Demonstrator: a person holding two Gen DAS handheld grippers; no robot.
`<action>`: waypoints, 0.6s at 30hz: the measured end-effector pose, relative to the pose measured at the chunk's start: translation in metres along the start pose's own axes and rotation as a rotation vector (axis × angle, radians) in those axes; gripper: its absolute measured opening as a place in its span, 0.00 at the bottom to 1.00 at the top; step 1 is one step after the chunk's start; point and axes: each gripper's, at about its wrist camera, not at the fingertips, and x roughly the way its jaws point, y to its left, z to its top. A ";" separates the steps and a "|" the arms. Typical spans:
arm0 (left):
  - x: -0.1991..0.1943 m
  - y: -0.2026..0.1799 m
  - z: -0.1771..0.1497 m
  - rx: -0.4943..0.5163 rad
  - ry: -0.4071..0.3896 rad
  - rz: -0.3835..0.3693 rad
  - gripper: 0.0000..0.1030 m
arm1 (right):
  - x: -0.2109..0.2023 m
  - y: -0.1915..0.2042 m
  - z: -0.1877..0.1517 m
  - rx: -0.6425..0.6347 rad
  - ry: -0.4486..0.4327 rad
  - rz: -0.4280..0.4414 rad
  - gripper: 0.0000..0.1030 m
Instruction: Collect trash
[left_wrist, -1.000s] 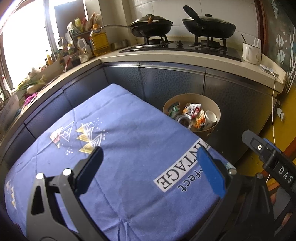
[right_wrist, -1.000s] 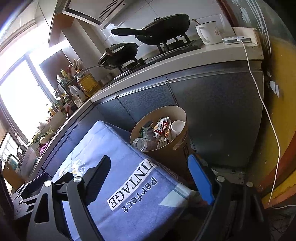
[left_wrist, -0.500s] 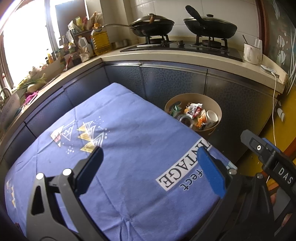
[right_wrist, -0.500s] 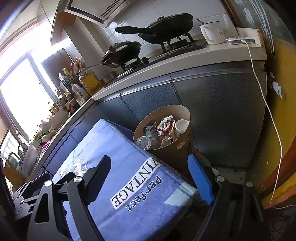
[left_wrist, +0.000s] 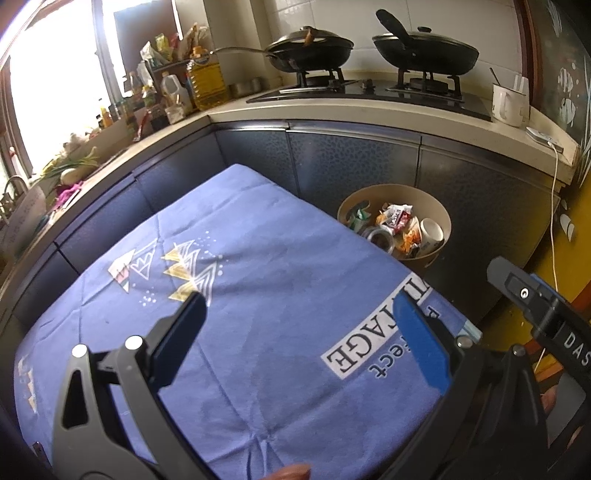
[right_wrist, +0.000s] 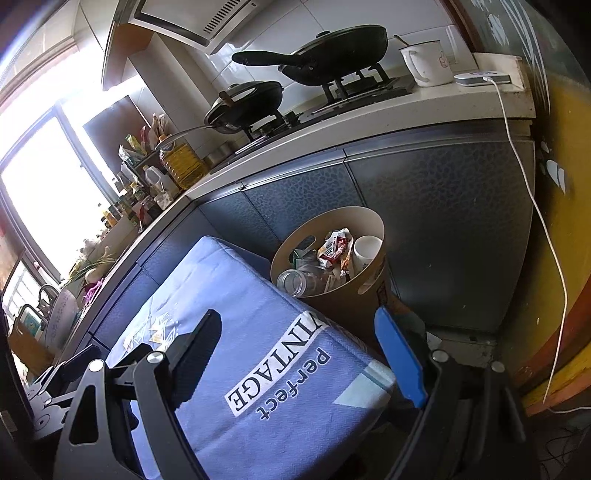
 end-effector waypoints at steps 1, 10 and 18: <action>0.000 0.000 0.000 0.000 0.000 0.001 0.94 | 0.000 0.000 0.000 0.001 0.000 0.000 0.80; -0.001 -0.006 -0.001 0.045 0.004 0.014 0.94 | 0.002 0.002 -0.001 0.005 0.002 0.004 0.80; -0.002 -0.001 0.000 0.036 0.007 0.001 0.94 | 0.000 0.002 -0.005 0.016 0.007 0.006 0.80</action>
